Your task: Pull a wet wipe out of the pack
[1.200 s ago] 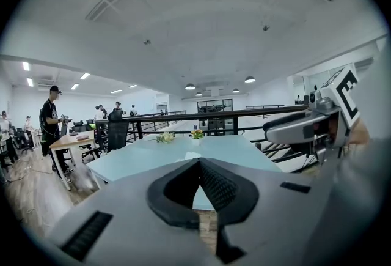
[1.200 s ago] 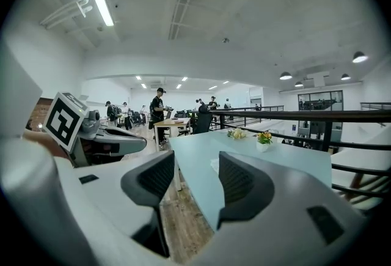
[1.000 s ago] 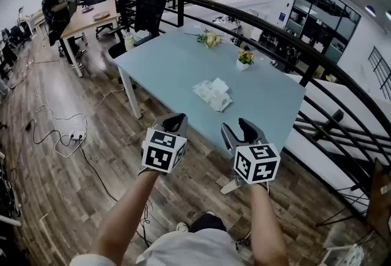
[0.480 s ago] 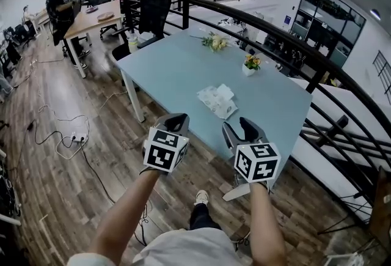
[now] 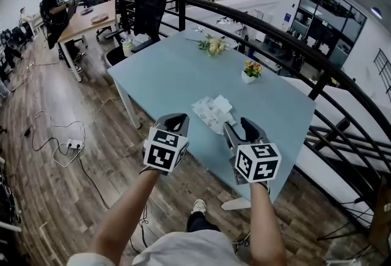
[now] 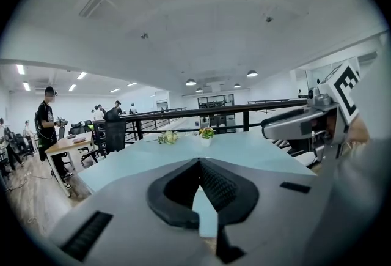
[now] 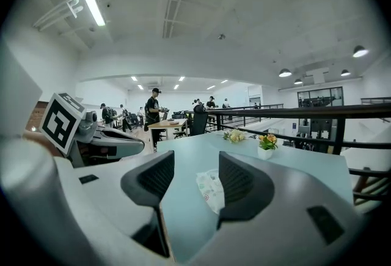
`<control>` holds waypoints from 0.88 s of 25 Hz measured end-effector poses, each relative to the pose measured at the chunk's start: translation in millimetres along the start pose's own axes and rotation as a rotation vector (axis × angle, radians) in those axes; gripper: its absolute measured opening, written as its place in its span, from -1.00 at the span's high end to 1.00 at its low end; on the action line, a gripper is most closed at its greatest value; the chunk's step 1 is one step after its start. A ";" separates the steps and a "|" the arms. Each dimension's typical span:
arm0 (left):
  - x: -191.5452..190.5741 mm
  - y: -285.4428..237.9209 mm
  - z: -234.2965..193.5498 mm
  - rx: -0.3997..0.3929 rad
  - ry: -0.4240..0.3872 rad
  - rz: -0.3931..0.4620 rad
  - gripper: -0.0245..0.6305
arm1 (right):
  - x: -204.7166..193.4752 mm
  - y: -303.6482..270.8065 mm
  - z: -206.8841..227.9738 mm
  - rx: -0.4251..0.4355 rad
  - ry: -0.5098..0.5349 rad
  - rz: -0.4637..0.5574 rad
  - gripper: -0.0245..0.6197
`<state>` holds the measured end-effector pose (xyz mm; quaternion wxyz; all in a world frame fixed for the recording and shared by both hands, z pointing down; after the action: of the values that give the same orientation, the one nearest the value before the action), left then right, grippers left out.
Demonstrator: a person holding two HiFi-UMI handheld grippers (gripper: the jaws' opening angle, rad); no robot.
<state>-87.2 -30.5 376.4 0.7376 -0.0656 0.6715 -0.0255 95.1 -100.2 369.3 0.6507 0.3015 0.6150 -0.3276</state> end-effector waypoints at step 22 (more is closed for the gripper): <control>23.7 -163.4 -36.4 -0.001 -0.009 -0.019 0.94 | 11.2 -117.8 124.1 -0.037 -0.017 -0.007 0.27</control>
<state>-112.8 -197.5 371.2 0.7402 -0.0723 0.6677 -0.0319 76.3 -270.7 367.1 0.6602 0.2844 0.6167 -0.3209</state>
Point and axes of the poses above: the fingertips, and each gripper's own axes: y backward along the fingers, z to its right, x out of its top, the point moved 6 cm from there along y, backward along the fingers, and after that the axes turned 13 degrees about z, right-handed, at the moved point
